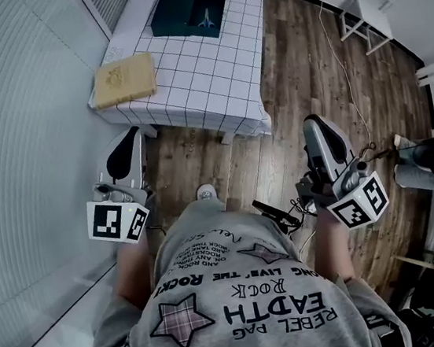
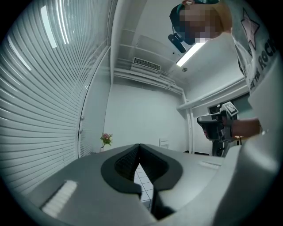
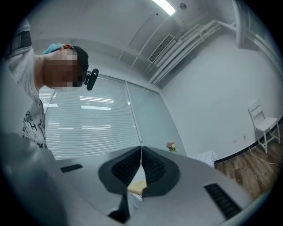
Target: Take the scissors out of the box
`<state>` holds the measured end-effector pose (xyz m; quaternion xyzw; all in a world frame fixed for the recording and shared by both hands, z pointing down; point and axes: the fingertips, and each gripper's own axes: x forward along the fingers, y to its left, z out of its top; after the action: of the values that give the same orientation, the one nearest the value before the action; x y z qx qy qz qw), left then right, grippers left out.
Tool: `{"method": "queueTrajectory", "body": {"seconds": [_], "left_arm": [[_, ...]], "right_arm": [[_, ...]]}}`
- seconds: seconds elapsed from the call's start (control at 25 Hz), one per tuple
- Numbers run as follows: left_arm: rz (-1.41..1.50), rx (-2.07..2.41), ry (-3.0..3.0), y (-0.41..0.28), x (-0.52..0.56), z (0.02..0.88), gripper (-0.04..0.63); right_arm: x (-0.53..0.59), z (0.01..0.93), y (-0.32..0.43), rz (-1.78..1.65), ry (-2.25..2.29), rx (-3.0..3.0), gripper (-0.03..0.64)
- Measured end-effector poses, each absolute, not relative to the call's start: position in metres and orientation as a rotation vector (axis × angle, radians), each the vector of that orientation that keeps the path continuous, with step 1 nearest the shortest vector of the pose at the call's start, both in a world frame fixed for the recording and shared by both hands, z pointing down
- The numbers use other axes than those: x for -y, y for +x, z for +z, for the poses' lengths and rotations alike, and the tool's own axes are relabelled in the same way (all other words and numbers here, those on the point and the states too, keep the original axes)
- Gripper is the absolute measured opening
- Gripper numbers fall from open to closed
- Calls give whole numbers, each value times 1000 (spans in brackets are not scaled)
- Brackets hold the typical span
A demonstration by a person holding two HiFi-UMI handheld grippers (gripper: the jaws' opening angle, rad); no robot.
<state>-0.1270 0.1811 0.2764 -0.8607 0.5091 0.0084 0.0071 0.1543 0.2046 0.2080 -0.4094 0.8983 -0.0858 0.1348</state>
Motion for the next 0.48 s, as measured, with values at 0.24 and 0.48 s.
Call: {"method": "queueTrajectory", "body": {"seconds": [0.24,0.48], "left_arm": [[9,-1596,-2711,-143,-161,283,2],[-2,-1622,-2733,-151,-152,292,2]], "right_arm": [[-182,213,138,-281,-1178,-2598,15],[-166,217,134,-324,-1185,-2608,15]]}}
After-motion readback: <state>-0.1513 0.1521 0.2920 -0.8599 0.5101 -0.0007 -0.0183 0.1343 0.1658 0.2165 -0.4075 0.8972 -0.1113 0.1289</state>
